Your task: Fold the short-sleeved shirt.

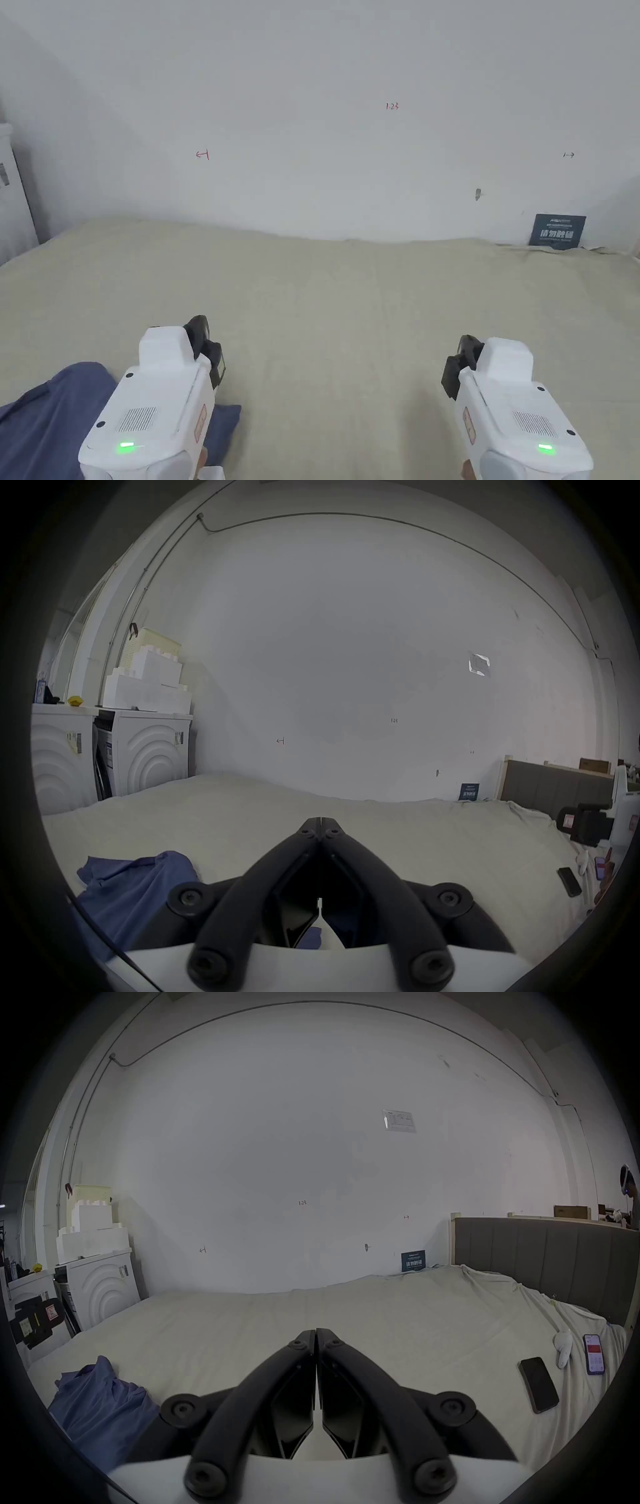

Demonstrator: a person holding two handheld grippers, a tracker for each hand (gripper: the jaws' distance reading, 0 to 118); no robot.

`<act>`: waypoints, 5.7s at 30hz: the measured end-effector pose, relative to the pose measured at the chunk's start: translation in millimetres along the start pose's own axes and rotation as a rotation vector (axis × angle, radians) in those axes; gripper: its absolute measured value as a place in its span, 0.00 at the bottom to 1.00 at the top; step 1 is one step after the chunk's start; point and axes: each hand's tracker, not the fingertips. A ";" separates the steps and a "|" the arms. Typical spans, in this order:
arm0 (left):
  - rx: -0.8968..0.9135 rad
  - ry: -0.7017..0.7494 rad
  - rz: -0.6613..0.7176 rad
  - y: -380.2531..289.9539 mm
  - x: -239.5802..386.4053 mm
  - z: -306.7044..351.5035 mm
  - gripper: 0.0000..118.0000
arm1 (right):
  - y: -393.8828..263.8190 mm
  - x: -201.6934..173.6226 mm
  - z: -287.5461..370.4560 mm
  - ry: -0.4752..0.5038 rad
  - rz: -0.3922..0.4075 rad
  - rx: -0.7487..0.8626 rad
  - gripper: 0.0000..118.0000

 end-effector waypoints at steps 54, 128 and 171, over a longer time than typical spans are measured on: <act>-0.896 0.211 -0.058 -128.9 -195.9 -21.0 0.21 | -34.0 -187.5 -45.8 0.346 0.200 -0.145 0.00; -0.603 -0.617 -0.160 -54.4 304.2 -108.9 0.04 | 25.2 139.4 34.3 -0.242 0.082 -0.039 0.00; -0.388 -0.047 -0.057 -48.1 -24.4 -37.5 0.00 | -7.4 7.1 -14.8 -0.009 0.112 -0.075 0.00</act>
